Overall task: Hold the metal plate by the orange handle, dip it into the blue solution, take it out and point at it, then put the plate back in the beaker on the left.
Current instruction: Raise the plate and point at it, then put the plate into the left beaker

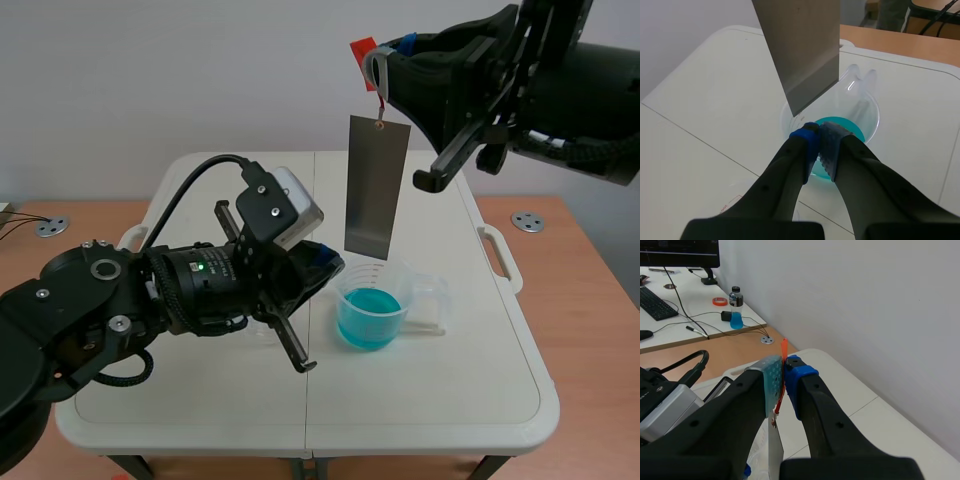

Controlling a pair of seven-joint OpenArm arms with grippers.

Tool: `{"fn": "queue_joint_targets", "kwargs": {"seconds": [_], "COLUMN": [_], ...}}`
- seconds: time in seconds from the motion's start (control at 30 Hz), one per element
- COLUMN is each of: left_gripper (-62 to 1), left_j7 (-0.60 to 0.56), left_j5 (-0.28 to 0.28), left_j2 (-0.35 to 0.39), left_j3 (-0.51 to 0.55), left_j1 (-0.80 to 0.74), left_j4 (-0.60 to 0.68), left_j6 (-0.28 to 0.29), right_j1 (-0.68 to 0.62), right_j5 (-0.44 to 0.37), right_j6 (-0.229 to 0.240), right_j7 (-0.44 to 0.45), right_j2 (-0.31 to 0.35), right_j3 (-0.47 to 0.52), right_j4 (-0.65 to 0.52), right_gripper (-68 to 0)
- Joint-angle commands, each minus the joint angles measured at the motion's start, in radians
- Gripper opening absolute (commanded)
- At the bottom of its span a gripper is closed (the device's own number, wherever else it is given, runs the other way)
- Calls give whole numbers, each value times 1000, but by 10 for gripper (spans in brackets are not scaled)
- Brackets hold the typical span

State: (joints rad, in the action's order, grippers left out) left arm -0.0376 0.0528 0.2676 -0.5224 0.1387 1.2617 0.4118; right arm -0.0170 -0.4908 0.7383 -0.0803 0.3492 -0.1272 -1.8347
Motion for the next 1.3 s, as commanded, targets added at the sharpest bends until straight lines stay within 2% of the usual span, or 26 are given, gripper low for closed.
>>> {"fn": "queue_joint_targets", "kwargs": {"seconds": [0.0, 0.23, 0.6, 0.73, 0.97, 1.13, 1.27], "left_gripper": [-593, -593, -592, -592, -592, -593, -592], "left_j7": [-17, -17, -21, -98, -192, -312, -431], "left_j5": [-10, -10, -11, -29, -34, -34, -34], "left_j2": [-7, -7, 0, 29, 155, 267, 318], "left_j3": [6, 6, 7, 41, 189, 368, 536], "left_j1": [9, 11, 5, -31, -230, -485, -725], "left_j4": [12, 12, 13, 20, 104, 192, 228], "left_j6": [-7, -28, -29, -33, -33, -33, -33], "right_j1": [11, 11, 12, 12, 12, 25, 39], "right_j5": [-19, -19, -19, -19, -18, -18, -18], "right_j6": [7, 7, 7, 7, 7, 7, 7], "right_j7": [15, 15, 15, 15, 15, 16, 15], "right_j2": [8, 8, 8, 8, 8, 8, 8], "right_j3": [7, 7, 7, 7, 6, 2, -12], "right_j4": [-21, -21, -21, -21, -21, -21, -21], "right_gripper": [-662, -662, -662, -662, -662, -662, -662]}}
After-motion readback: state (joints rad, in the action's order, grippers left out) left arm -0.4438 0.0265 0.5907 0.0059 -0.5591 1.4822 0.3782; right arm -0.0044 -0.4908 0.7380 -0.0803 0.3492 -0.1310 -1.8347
